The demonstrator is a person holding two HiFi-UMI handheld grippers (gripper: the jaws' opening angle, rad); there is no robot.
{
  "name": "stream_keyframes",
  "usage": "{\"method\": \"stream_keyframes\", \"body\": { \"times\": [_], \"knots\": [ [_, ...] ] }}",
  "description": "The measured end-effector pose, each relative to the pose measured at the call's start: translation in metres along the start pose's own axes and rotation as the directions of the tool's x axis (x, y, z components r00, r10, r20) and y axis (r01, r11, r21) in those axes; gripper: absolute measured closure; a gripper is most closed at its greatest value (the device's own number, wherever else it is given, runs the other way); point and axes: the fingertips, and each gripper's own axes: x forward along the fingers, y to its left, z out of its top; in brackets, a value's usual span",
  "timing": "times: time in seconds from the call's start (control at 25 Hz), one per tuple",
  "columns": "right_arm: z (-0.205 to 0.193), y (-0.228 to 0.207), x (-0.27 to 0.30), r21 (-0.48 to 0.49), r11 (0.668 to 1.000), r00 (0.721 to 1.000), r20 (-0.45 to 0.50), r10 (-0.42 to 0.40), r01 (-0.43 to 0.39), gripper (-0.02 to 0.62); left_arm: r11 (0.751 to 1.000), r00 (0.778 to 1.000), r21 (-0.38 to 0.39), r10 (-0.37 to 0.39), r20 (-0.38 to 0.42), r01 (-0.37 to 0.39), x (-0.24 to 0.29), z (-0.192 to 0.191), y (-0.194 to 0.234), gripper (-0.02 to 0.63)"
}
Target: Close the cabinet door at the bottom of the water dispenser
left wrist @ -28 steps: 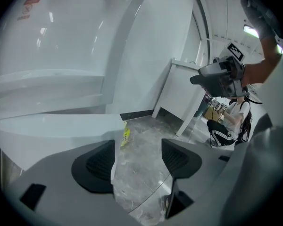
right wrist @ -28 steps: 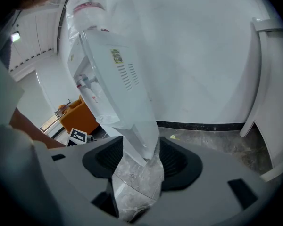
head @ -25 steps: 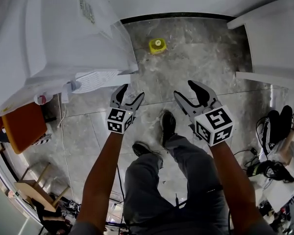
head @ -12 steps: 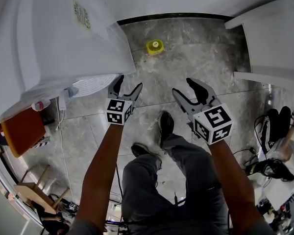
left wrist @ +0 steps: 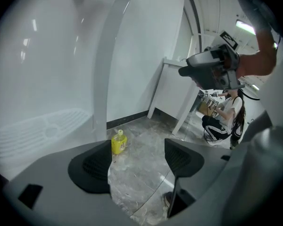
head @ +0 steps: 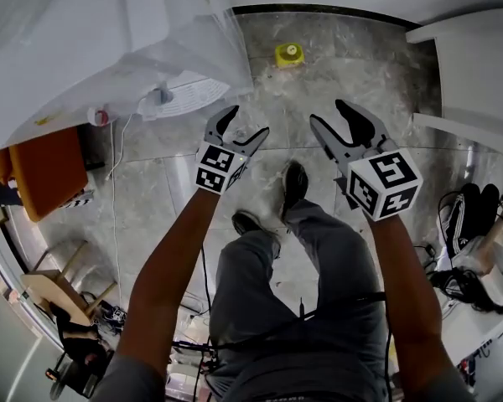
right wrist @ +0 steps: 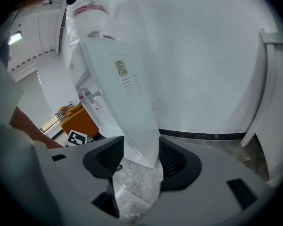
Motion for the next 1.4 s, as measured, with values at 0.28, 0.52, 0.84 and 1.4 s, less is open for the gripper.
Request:
{"method": "stream_keyframes", "body": {
  "times": [0.28, 0.52, 0.84, 1.4],
  "knots": [
    [0.065, 0.046, -0.027, -0.018, 0.999, 0.998, 0.029, 0.047, -0.047, 0.35, 0.999, 0.998, 0.024, 0.038, 0.056, -0.039, -0.109, 0.063, 0.006, 0.256],
    [0.131, 0.091, -0.068, -0.068, 0.996, 0.995, 0.067, 0.068, -0.063, 0.359, 0.995, 0.986, 0.025, 0.097, 0.138, -0.102, -0.212, 0.137, 0.029, 0.275],
    [0.21, 0.163, -0.124, -0.17, 0.982, 0.986, 0.129, 0.108, -0.085, 0.391, 0.982, 0.944, 0.035, 0.166, 0.287, -0.184, -0.349, 0.222, 0.029, 0.298],
    [0.38, 0.325, -0.257, -0.4, 0.911, 0.925, 0.302, 0.232, -0.098, 0.513, 0.936, 0.715, -0.005, 0.273, 0.644, -0.352, -0.627, 0.397, -0.03, 0.482]
  ]
}}
